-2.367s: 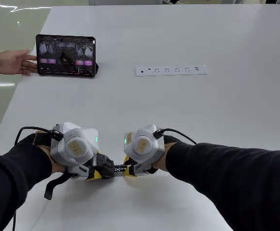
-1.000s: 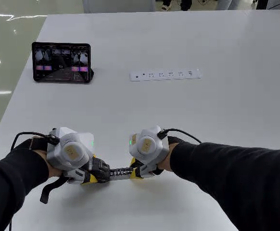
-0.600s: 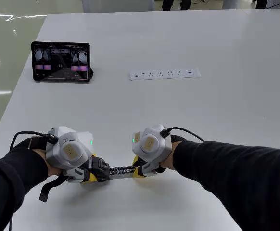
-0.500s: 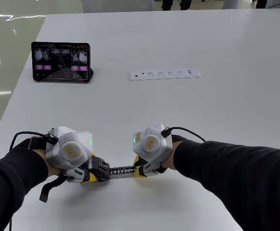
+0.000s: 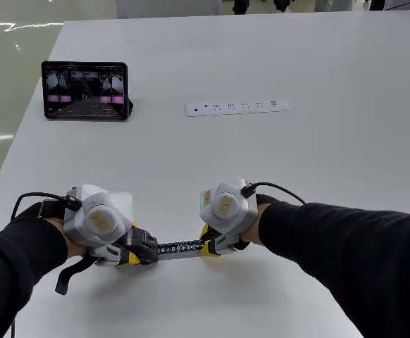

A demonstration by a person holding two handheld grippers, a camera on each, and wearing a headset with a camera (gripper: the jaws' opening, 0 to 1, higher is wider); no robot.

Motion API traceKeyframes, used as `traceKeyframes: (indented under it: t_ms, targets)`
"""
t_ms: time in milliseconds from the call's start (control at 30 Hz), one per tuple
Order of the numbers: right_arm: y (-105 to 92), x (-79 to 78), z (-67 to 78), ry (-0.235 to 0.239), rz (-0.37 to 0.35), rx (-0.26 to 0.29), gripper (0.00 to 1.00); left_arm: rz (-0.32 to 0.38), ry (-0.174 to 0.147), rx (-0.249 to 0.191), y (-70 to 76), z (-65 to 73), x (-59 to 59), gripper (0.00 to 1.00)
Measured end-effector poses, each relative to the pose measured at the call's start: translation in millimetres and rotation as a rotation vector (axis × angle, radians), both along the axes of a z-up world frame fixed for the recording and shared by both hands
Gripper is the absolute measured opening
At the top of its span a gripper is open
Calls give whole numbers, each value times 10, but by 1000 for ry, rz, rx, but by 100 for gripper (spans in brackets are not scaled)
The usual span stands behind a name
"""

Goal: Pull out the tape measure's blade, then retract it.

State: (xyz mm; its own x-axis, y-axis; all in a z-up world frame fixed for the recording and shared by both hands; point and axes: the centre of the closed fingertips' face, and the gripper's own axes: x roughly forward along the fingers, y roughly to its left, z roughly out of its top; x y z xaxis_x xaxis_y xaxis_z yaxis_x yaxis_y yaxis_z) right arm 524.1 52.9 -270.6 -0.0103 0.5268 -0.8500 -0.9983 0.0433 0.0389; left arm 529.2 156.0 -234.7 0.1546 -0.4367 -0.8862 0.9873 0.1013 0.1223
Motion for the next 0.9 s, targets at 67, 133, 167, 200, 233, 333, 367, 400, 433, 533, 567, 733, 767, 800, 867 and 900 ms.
traceKeyframes:
  t_ms: [67, 133, 167, 200, 233, 333, 367, 400, 433, 533, 567, 733, 767, 800, 867, 900]
  targets:
    - [-16, 2, -1, 0, -1, 0, 9, 1, 1, 0, 0, -1, -2, 30]
    - [-27, 1, -2, 0, -2, -1, 9, 1, 1, 0, 2, -3, -3, 30]
    - [-32, 1, -2, 0, -1, -1, 9, 1, 1, 0, 3, -4, -4, 30]
    - [-40, 1, -3, 1, -3, -1, 9, 1, 1, 0, 3, -5, -3, 30]
    - [-45, 1, -2, 0, -1, -3, 9, 1, 1, 0, 3, -5, -2, 30]
    - [-72, 5, -3, -2, 2, -9, 9, 2, 4, 1, 1, -7, 0, 30]
    - [-86, 8, -3, -1, 0, -10, 9, 2, 5, 1, 1, -8, 0, 30]
    - [-95, 10, -4, -1, 0, -11, 9, 2, 5, 2, 1, -9, 2, 30]
    - [-103, 10, -4, -1, -1, -12, 9, 2, 5, 2, 2, -9, 4, 30]
    - [-134, 10, -4, 2, -6, -14, 9, 2, 4, 1, 0, -10, 1, 30]
    - [-142, 14, -5, 1, -5, -15, 9, 2, 3, 1, 0, -10, 2, 30]
    - [-192, 22, -3, 3, -11, -20, 9, 2, 5, 1, 0, -13, 9, 30]
    - [-200, 23, -3, 3, -11, -21, 9, 3, 5, 1, 0, -13, 10, 30]
    - [-216, 25, -2, 3, -12, -24, 9, 2, 6, 1, -1, -13, 9, 30]
    - [-242, 30, -3, 3, -15, -26, 9, 2, 7, 2, -1, -13, 10, 30]
    - [-252, 29, -2, 3, -16, -27, 9, 2, 6, 2, -1, -13, 11, 30]
